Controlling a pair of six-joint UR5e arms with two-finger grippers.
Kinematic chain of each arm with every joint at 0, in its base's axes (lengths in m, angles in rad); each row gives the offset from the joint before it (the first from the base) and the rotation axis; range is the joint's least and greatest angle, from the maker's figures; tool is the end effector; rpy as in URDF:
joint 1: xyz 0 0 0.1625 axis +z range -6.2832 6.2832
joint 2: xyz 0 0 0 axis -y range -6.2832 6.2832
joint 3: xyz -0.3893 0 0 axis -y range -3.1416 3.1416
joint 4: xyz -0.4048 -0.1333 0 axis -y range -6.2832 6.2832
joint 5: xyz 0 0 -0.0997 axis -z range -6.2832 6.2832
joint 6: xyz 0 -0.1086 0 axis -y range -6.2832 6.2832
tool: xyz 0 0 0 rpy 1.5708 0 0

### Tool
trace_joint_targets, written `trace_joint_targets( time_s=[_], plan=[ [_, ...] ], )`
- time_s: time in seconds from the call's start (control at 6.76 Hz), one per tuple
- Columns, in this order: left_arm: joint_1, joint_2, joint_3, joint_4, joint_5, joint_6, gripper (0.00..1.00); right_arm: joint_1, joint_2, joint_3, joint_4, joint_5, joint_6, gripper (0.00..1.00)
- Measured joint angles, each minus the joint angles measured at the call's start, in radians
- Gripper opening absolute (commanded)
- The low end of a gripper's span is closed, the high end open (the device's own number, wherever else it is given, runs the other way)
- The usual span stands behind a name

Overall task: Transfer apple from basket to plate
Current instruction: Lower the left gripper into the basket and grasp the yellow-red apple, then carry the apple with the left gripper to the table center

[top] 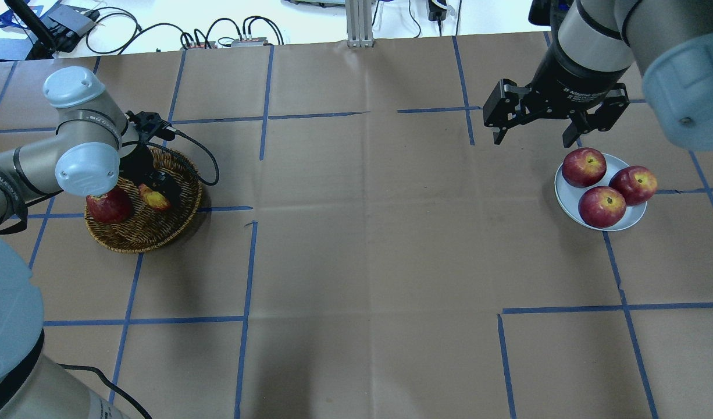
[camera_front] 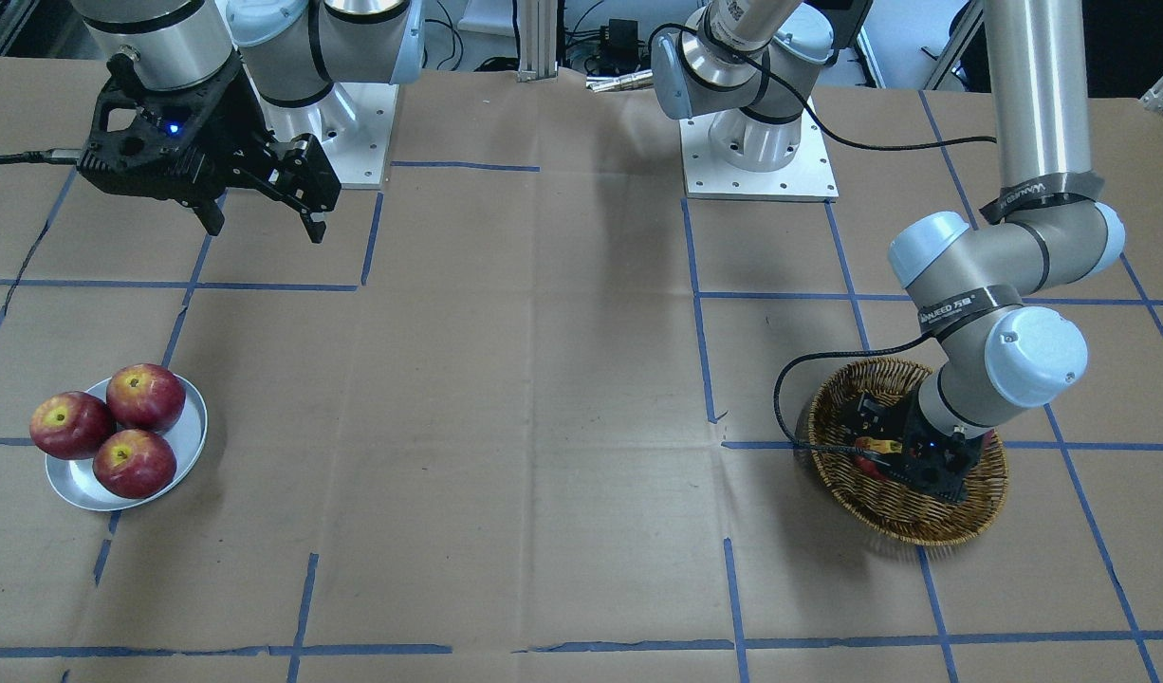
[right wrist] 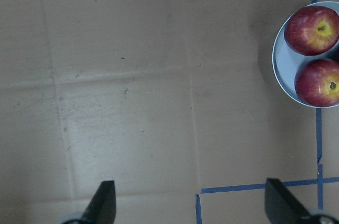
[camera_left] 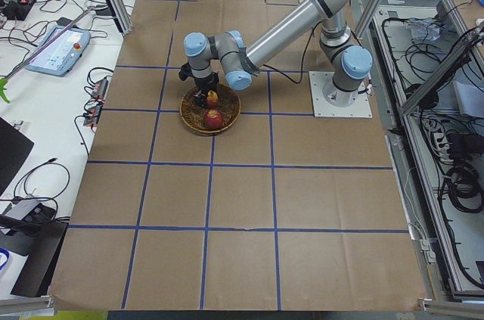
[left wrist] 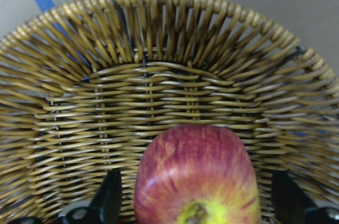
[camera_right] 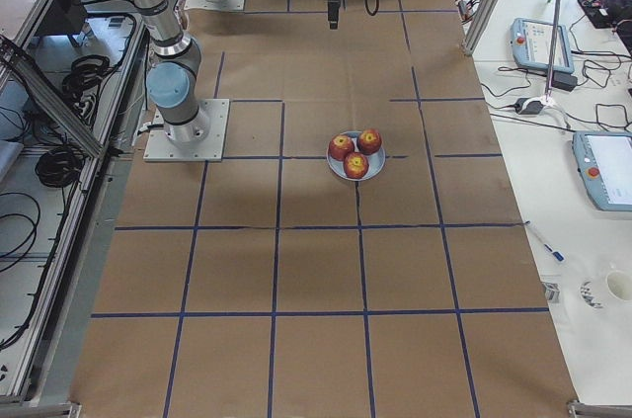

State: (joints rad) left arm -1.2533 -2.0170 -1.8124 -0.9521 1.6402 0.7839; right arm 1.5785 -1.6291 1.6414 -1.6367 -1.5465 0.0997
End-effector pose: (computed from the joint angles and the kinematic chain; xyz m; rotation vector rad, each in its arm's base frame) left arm 0.0593 -0.5834 0.1417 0.7235 3.0299 0.1484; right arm 0.1397 -0.4864 0.4431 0.1421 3.1102 -0.0813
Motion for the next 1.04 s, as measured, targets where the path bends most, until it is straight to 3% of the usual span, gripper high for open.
trace_joint_targets(
  time_s=[0.15, 0.3, 0.74, 1.04],
  plan=[
    [0.0, -0.007, 0.001, 0.002, 0.001, -0.001, 0.49, 0.0, 0.0, 0.0, 0.0, 0.0, 0.0, 1.0],
    [0.0, -0.014, 0.005, 0.003, 0.003, -0.002, 0.46, 0.0, 0.0, 0.0, 0.0, 0.0, 0.0, 1.0],
    [-0.045, 0.018, 0.054, -0.024, 0.006, -0.05, 0.44, 0.0, -0.001, 0.0, 0.0, 0.001, 0.0, 1.0],
    [-0.204, 0.085, 0.095, -0.094, 0.007, -0.286, 0.45, 0.0, -0.001, 0.0, 0.0, 0.002, 0.0, 1.0]
  ],
)
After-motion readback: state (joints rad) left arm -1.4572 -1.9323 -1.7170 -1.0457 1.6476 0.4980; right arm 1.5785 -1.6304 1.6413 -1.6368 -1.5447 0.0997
